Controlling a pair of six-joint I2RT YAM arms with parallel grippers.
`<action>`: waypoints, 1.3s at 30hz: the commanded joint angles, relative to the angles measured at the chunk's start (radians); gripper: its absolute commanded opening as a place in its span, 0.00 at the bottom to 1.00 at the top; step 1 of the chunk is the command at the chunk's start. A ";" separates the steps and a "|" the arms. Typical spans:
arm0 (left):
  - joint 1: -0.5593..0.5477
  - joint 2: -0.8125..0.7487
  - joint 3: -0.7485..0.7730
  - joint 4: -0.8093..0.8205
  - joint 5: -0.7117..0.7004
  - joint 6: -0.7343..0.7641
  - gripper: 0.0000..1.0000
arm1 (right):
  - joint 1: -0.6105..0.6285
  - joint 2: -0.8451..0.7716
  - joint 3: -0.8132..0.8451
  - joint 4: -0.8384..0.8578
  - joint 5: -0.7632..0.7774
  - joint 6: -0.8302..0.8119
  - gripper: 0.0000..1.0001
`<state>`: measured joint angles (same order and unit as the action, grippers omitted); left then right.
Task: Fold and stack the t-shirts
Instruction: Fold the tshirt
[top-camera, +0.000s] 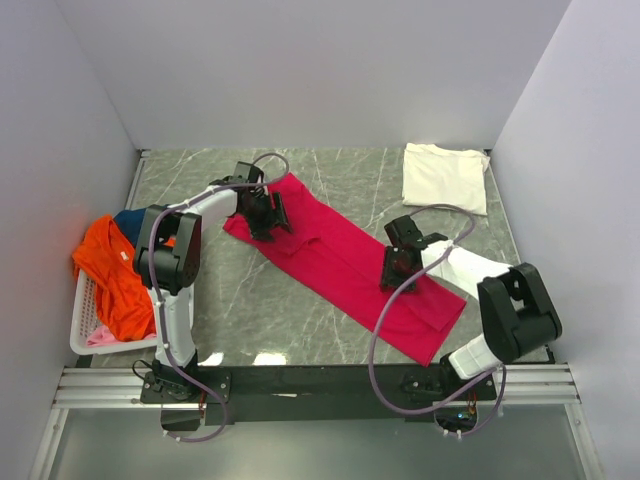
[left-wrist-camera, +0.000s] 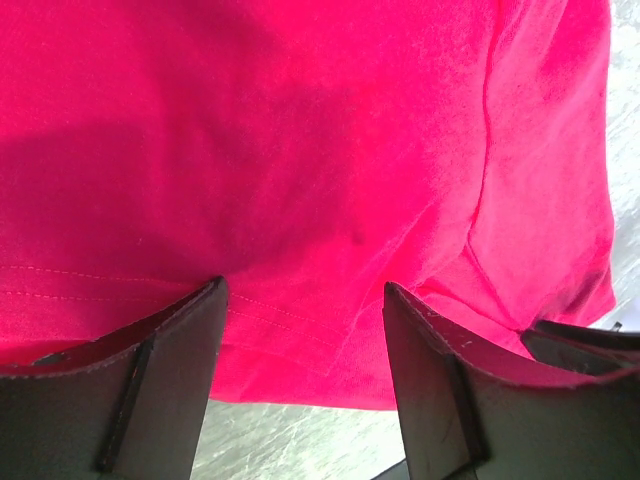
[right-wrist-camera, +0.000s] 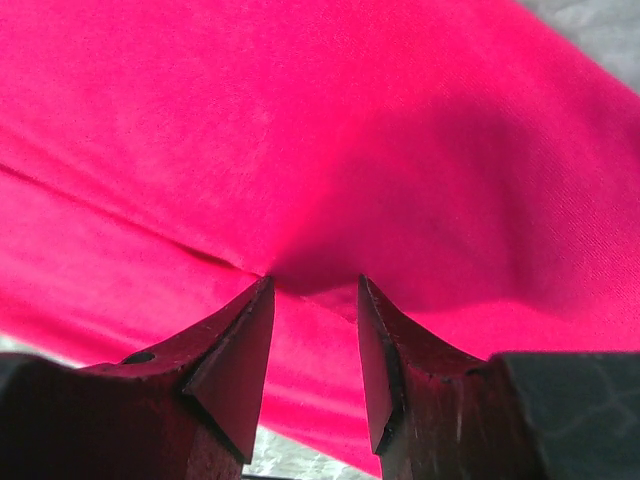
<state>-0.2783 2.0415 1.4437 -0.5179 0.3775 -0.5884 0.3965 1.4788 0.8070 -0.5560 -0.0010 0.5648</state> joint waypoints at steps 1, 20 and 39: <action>0.008 0.037 -0.009 0.033 0.009 0.002 0.70 | -0.005 0.049 0.041 0.030 0.004 -0.019 0.46; 0.013 0.384 0.432 0.093 -0.002 0.045 0.70 | 0.088 0.057 -0.022 0.014 -0.198 0.107 0.45; -0.015 0.467 0.630 0.229 0.156 0.029 0.70 | 0.291 0.167 0.216 -0.014 -0.269 0.173 0.44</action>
<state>-0.2829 2.4851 2.0388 -0.3004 0.5343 -0.5835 0.6765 1.6470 0.9474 -0.5282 -0.2779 0.7284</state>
